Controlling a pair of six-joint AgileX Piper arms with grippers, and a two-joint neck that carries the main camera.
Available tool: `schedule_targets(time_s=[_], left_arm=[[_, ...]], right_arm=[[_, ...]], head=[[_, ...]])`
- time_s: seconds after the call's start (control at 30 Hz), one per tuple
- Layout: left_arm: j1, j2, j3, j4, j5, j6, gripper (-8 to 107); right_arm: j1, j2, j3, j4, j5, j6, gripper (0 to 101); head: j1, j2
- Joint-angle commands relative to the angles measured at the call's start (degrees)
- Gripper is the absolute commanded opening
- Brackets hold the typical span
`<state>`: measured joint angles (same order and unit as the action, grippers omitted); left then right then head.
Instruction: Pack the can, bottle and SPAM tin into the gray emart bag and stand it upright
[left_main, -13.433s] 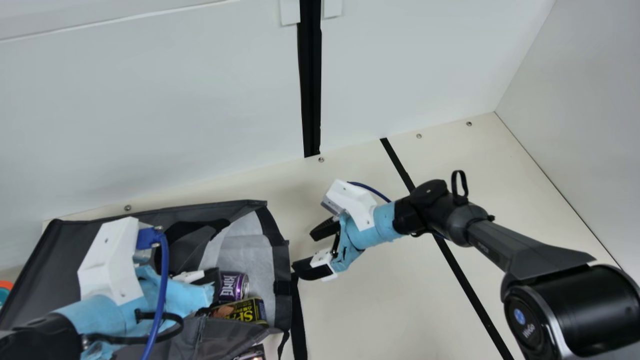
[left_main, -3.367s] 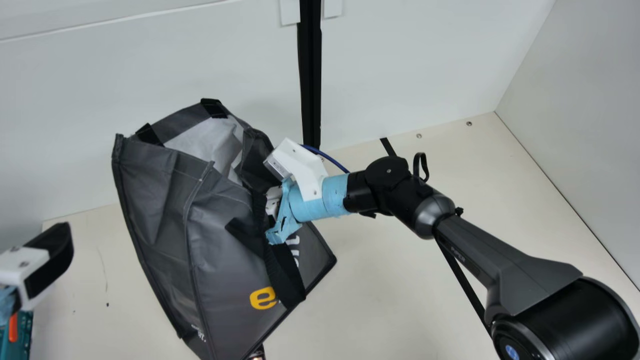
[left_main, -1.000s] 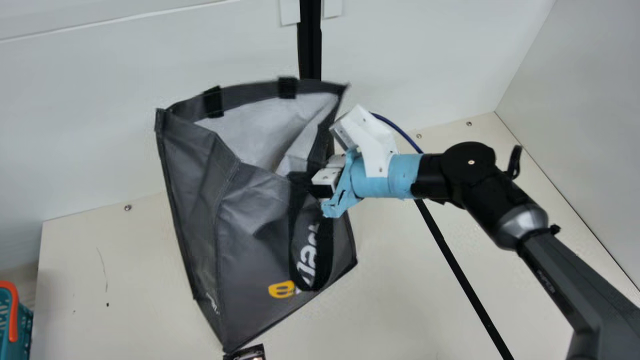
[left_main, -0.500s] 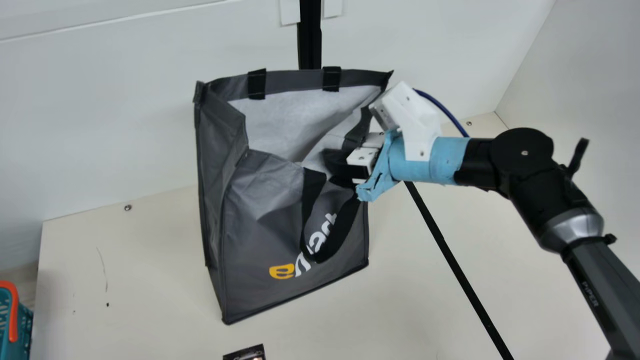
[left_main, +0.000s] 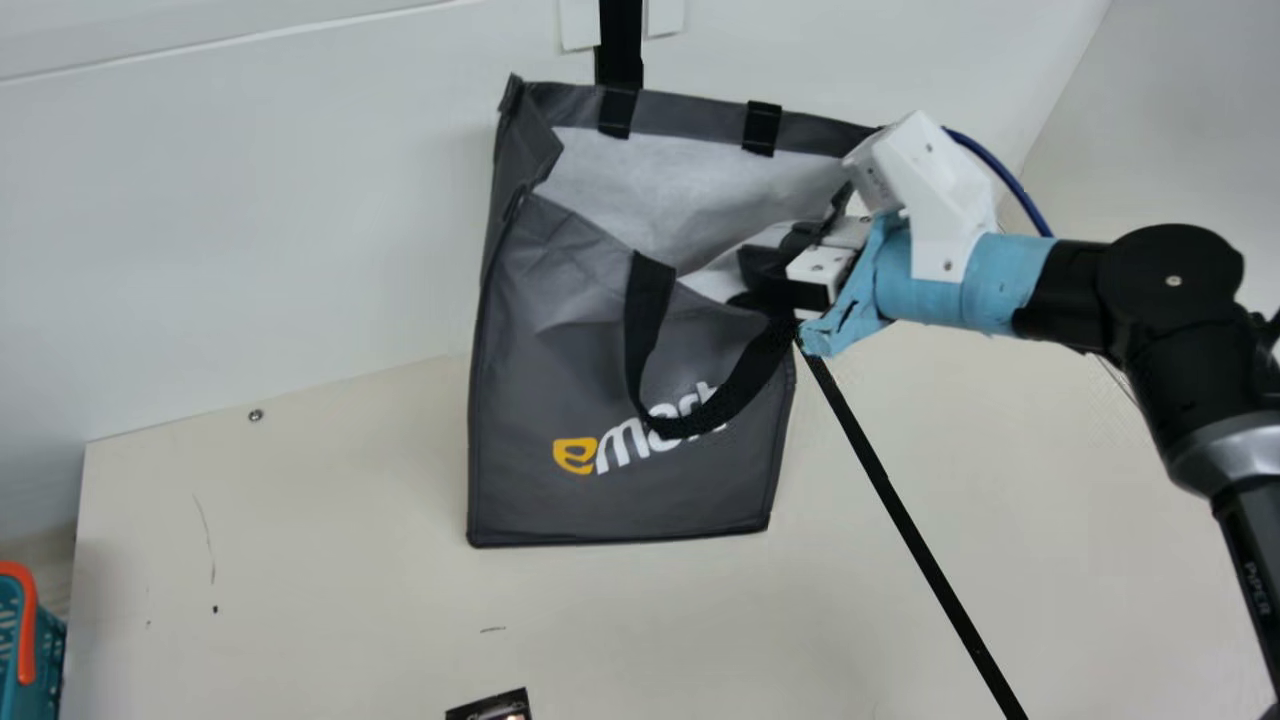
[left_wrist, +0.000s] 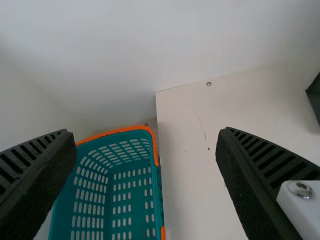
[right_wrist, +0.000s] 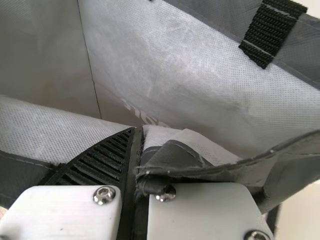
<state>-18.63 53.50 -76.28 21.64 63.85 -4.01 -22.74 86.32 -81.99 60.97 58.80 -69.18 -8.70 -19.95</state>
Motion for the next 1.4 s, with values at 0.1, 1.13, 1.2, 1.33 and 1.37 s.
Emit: schedule_targets(time_s=[0.1,1.13,1.2,1.33,1.37], left_arm=[[0.0,0.0,0.0,0.0,0.0,0.0,90],[0.0,0.0,0.0,0.0,0.0,0.0,90],[0.0,0.0,0.0,0.0,0.0,0.0,90],[0.0,0.0,0.0,0.0,0.0,0.0,90],[0.0,0.0,0.0,0.0,0.0,0.0,90]], right_arm=[[-3.89,0.43,-1.85,-0.41,1.16,-0.19,0],[-24.04,8.91,-20.11,-4.51,10.35,0.51,0],[-25.36,9.54,-21.28,-4.72,10.9,0.62,0],[-27.61,10.69,-22.68,-4.71,11.1,0.69,0],[-28.19,10.93,-22.91,-4.67,11.1,0.67,0]], head=[[-1.3,-0.05],[-1.3,-0.05],[-1.3,-0.05],[-1.3,-0.05],[-1.3,-0.05]])
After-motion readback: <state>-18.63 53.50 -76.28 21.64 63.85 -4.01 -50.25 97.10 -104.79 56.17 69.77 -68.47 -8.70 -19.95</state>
